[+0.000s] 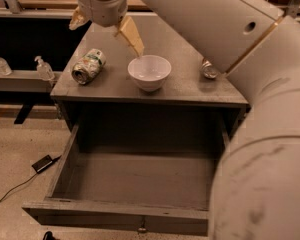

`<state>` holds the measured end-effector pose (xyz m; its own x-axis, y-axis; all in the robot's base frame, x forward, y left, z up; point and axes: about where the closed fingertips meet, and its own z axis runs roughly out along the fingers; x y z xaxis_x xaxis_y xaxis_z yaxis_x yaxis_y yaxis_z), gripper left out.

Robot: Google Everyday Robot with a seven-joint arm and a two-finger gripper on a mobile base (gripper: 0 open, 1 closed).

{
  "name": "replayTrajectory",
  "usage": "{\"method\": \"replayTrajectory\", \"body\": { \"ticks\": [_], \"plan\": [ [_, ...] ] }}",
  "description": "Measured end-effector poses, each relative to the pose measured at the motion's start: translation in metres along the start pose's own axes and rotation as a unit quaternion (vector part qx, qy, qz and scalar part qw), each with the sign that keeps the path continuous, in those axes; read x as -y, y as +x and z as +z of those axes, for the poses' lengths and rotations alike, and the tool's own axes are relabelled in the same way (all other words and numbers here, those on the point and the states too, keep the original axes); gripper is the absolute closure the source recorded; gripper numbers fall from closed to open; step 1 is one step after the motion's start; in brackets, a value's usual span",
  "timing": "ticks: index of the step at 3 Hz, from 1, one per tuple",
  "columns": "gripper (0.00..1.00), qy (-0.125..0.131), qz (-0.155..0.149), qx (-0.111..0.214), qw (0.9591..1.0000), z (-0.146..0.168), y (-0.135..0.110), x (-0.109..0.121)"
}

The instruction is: Place 7up can into top drawer

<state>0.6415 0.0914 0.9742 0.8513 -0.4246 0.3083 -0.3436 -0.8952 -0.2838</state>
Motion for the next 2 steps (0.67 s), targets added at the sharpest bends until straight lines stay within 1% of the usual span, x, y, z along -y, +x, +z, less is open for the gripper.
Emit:
{"method": "replayTrajectory", "body": {
  "ticks": [1, 2],
  "plan": [
    [0.0, 0.04, -0.076, 0.042, 0.9954, 0.065, 0.002, 0.038],
    [0.0, 0.067, -0.108, 0.062, 0.9899, 0.12, -0.002, 0.066]
  ]
}}
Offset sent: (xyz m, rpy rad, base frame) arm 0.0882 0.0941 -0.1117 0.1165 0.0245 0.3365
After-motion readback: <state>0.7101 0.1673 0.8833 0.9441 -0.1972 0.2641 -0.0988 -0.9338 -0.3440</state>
